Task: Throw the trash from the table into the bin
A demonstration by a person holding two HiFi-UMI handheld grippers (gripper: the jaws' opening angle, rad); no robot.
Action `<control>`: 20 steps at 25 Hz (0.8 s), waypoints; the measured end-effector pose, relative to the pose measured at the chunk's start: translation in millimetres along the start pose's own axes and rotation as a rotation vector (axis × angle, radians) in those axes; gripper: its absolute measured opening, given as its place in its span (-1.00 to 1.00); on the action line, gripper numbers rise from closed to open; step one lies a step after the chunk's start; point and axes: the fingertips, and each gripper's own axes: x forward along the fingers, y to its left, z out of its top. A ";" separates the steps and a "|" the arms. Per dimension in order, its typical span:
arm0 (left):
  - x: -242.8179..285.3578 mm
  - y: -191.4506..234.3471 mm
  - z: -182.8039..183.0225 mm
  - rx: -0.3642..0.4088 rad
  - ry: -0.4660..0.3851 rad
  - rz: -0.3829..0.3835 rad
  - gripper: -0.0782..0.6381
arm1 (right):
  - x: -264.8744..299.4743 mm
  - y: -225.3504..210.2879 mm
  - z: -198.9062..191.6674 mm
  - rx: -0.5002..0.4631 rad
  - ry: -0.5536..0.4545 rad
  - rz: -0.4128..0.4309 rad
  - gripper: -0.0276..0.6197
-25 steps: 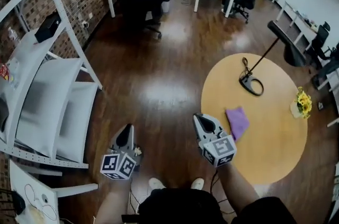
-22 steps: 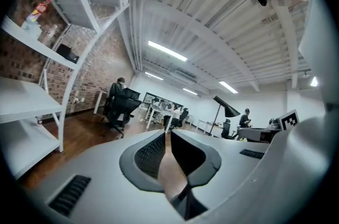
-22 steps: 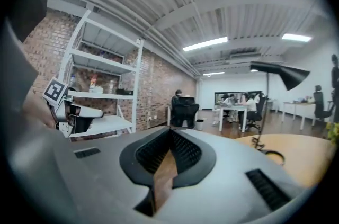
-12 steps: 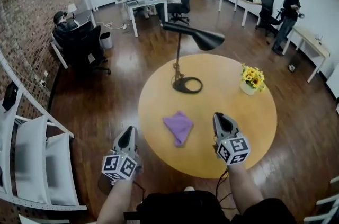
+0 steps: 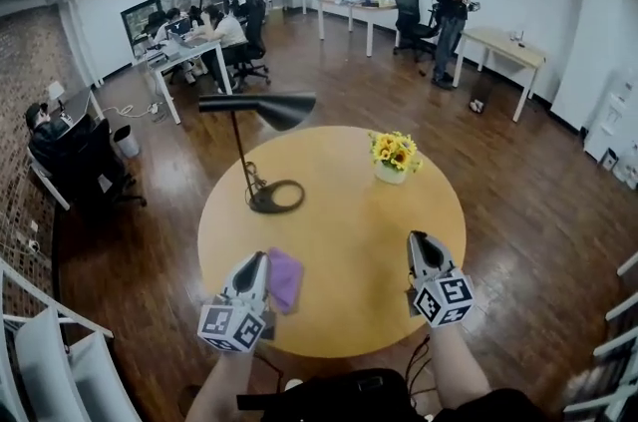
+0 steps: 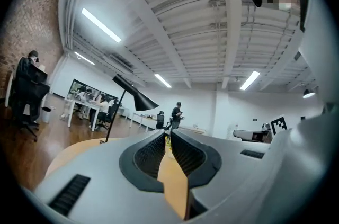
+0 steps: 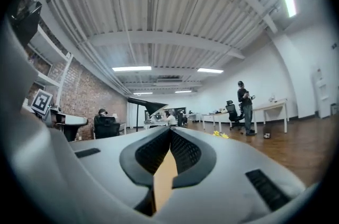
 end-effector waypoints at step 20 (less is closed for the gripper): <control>-1.8 59.9 -3.6 -0.080 0.034 -0.080 -0.70 | -10.8 1.1 -7.5 0.033 0.016 -0.226 -0.91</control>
